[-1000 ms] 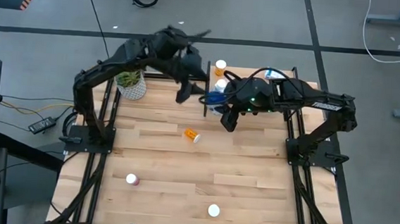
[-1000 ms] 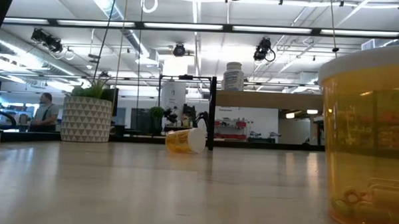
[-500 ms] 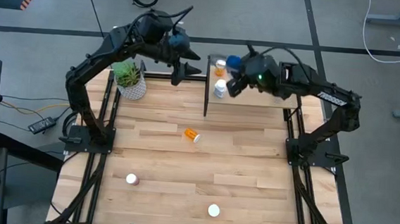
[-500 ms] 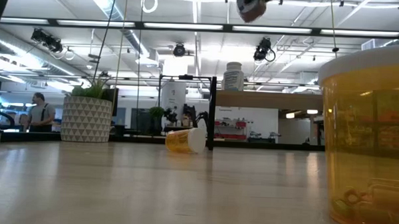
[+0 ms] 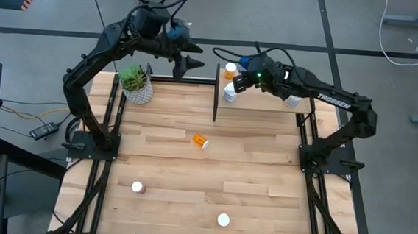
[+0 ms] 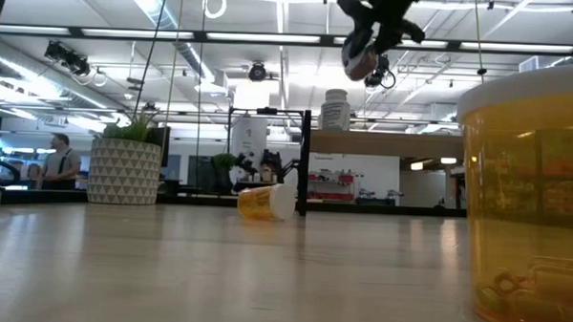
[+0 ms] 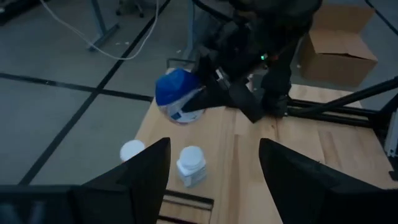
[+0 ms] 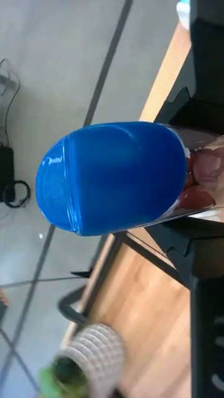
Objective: Pick and place medicine bottles onto shelf by color
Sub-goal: Put the blue pill bottle on the shelf, then put the top orange pill bottle on the shelf aligned with the blue pill bottle
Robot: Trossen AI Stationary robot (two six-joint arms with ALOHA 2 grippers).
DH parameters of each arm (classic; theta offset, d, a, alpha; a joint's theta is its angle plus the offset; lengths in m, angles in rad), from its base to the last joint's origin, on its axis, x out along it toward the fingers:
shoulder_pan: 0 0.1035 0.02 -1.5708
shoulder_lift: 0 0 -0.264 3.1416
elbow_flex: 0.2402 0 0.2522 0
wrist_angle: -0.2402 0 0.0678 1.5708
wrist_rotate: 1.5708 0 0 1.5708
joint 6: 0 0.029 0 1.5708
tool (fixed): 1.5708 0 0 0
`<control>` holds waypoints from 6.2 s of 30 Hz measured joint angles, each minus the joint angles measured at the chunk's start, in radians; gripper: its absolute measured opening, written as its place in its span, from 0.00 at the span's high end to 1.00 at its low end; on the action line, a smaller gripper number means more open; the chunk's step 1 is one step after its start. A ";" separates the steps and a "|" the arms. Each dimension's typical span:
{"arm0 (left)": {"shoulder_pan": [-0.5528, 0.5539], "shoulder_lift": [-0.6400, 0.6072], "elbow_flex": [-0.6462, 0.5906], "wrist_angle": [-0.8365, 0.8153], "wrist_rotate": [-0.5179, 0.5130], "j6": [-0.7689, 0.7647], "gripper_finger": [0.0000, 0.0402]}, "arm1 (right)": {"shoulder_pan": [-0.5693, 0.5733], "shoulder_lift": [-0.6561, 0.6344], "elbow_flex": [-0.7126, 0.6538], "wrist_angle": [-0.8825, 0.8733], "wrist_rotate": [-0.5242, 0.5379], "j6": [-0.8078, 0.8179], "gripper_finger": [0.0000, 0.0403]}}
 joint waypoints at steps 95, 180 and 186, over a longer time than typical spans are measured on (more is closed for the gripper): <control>0.065 -0.029 0.000 -0.049 -0.003 -0.069 0.42 | -0.344 -0.115 -0.665 0.846 -0.370 -0.275 0.41; -0.379 0.193 -1.101 0.598 -0.280 0.464 0.22 | 0.586 -0.192 -0.032 0.031 -0.074 0.493 0.41; -0.380 0.210 -1.101 0.599 -0.280 0.436 0.28 | 0.586 -0.192 -0.032 0.029 -0.101 0.473 0.41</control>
